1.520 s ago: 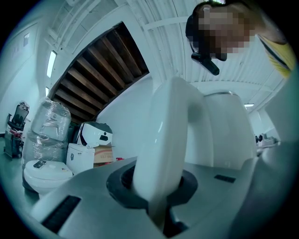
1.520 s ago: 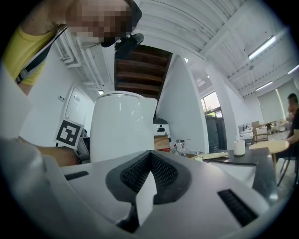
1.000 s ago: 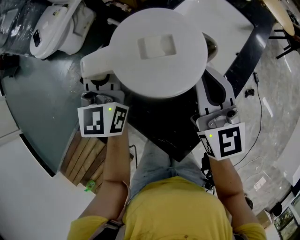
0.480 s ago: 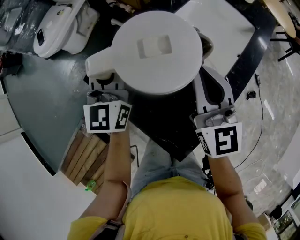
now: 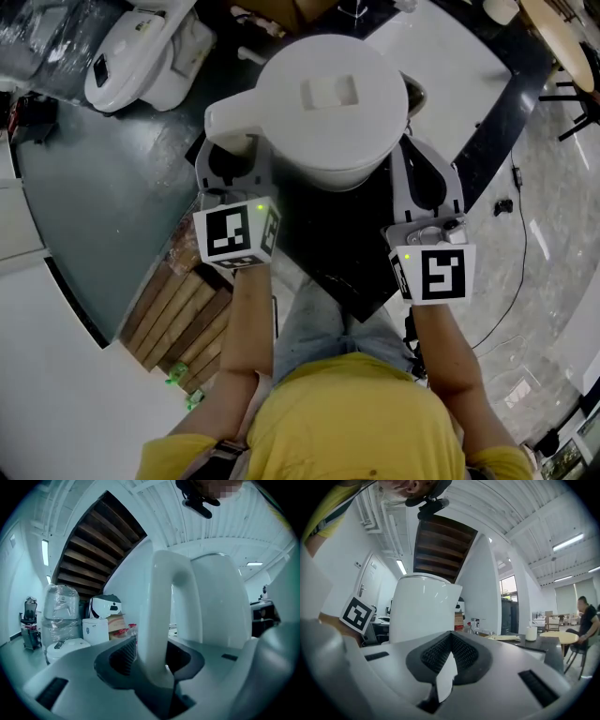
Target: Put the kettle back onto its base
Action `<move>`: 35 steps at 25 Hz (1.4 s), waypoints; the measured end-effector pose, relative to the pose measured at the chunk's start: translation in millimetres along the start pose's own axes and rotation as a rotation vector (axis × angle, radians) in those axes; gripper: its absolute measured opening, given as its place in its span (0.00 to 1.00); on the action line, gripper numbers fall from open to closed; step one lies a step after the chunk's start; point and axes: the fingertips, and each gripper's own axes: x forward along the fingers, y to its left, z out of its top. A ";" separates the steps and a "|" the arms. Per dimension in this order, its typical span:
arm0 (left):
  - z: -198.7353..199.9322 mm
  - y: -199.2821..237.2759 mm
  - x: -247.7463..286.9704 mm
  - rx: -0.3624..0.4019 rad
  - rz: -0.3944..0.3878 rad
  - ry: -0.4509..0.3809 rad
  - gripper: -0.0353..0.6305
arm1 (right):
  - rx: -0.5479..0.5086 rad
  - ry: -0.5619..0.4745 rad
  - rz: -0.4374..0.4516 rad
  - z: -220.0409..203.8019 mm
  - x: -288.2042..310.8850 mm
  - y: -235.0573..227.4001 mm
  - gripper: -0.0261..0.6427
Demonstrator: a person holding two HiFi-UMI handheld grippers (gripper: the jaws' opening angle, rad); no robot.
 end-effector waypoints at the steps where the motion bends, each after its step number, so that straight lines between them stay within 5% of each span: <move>1: -1.7 0.7 -4.0 0.001 0.015 0.012 0.30 | -0.003 0.000 -0.001 0.0 -0.8 0.1 0.05; 12: 6.5 -1.5 -47.8 -0.010 0.060 0.082 0.35 | -0.011 -0.041 -0.002 24.8 -27.7 -0.5 0.05; 18: 35.6 -38.8 -84.3 -0.022 -0.018 0.052 0.35 | 0.008 -0.071 0.023 42.5 -58.0 6.9 0.05; 24: 67.0 -76.7 -124.5 -0.045 -0.066 0.006 0.08 | 0.015 -0.098 0.075 62.2 -91.6 25.4 0.05; 35: 96.5 -126.0 -192.4 -0.081 -0.110 -0.001 0.07 | 0.012 -0.122 0.170 91.5 -152.8 56.5 0.05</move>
